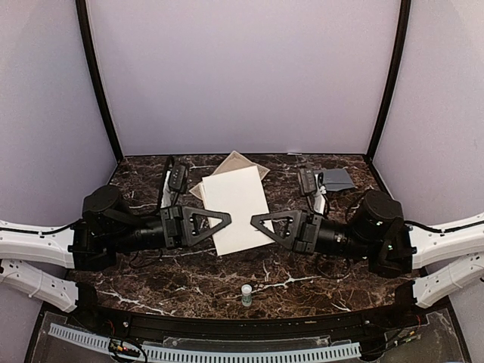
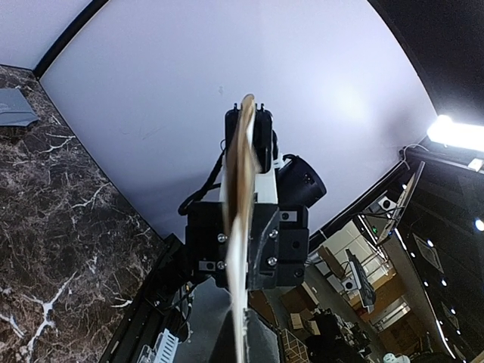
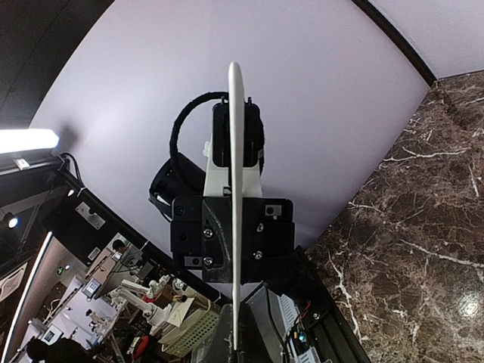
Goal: Place the letter into the envelope and seal it
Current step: Fold the letter.
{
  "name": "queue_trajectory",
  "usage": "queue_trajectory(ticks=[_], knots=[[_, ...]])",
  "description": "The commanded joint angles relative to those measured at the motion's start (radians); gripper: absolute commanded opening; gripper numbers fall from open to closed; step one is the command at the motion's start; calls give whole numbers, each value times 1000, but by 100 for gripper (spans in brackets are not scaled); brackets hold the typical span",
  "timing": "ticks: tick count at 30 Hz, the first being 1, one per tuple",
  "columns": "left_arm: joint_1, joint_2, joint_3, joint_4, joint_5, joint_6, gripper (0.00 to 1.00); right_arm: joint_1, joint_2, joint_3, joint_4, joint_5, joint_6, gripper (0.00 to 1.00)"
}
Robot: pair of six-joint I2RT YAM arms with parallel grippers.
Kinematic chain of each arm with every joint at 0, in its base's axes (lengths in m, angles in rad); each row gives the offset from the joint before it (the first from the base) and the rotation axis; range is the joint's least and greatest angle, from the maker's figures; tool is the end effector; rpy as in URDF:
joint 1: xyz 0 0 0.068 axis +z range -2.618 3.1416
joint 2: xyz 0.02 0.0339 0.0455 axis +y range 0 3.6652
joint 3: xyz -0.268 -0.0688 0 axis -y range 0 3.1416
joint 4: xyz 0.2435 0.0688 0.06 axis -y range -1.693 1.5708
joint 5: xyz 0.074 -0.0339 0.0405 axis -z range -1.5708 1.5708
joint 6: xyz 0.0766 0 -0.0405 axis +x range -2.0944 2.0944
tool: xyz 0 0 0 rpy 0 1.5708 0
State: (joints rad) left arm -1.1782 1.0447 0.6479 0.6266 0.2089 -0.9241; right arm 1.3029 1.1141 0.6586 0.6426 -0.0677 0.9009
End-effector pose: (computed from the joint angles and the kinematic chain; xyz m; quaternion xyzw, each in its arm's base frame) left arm 0.0918 -0.2631 0.3404 0.1593 0.6027 -0.7085 0.3307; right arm 0.0730 0.2855 0.3288 -0.1528 0.6196 0.6963 0.3285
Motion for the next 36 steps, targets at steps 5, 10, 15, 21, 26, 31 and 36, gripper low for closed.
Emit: queue_trajectory(ticks=[5, 10, 15, 21, 26, 31, 36], knots=[[-5, -34, 13, -23, -31, 29, 0, 16, -74, -65, -14, 3, 38, 29], [-5, -38, 15, -28, -35, 33, 0, 18, -139, -106, -56, 30, 46, 18], [-5, -33, 16, -27, -34, 29, 0, 20, -165, -119, -76, 29, 44, 6], [-5, -11, 26, -23, -9, 22, 0, 20, -132, -103, -71, -3, 40, 13], [-5, -1, 33, -22, 1, 21, 0, 22, -114, -97, -53, -8, 36, 0], [-5, -2, 33, -38, 12, 22, 0, 24, -141, -110, -37, 14, 20, 0], [-5, 15, 33, -56, 106, 21, 0, 23, -150, -77, -90, 29, -7, 26]])
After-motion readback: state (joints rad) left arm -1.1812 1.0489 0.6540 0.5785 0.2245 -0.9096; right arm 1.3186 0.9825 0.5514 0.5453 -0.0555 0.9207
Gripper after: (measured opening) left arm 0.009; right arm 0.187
